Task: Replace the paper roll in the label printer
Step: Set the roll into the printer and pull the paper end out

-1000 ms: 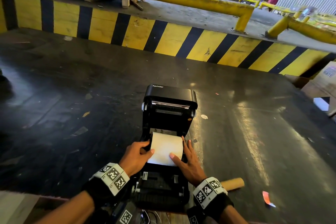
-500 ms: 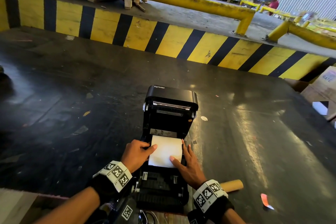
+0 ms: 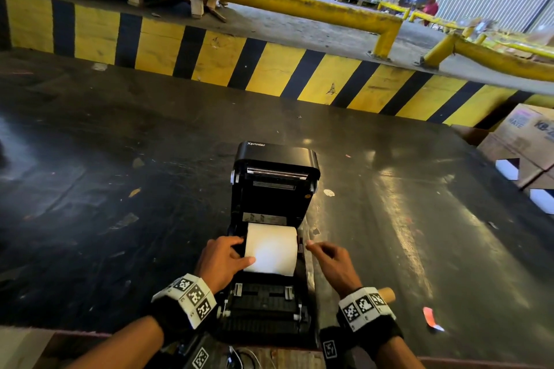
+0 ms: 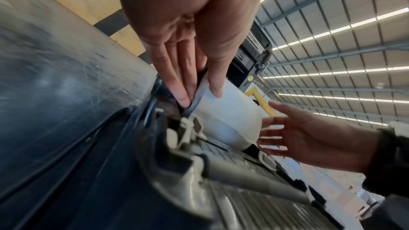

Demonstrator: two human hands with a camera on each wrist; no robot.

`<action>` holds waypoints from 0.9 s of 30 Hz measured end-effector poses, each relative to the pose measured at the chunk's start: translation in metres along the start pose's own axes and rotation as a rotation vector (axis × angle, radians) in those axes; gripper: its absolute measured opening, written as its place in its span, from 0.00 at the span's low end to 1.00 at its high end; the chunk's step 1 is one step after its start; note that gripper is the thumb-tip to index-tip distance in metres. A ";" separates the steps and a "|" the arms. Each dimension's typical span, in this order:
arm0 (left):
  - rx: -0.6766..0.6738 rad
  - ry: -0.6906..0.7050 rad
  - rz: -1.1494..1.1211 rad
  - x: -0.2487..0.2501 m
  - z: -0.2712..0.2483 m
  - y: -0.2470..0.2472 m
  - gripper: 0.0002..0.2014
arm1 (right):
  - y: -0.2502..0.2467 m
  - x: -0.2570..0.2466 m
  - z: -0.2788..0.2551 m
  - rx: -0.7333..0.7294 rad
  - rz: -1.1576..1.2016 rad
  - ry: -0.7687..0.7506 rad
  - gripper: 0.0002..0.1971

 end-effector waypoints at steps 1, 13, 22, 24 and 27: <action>-0.006 0.003 0.017 0.001 -0.001 0.000 0.30 | 0.007 0.001 -0.002 -0.040 -0.027 -0.002 0.29; 0.046 -0.007 0.057 0.000 -0.008 0.002 0.14 | 0.045 -0.007 -0.032 0.208 -0.445 0.000 0.30; -0.002 0.049 0.091 -0.009 -0.012 0.005 0.13 | 0.041 -0.010 -0.048 0.173 -0.442 0.080 0.12; -0.008 0.055 0.113 -0.012 -0.012 0.004 0.14 | 0.042 -0.008 -0.050 0.123 -0.402 0.092 0.09; -0.025 0.056 0.123 -0.014 -0.013 0.003 0.15 | 0.044 -0.005 -0.051 0.090 -0.386 0.109 0.08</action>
Point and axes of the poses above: each hand's wrist, its own z-axis towards the middle knuckle, its own y-axis out of the palm, x = y × z, the point moved 2 cm from there along z, towards the middle knuckle, and after that the axes turned 10 degrees about z, right-handed, at the moved point
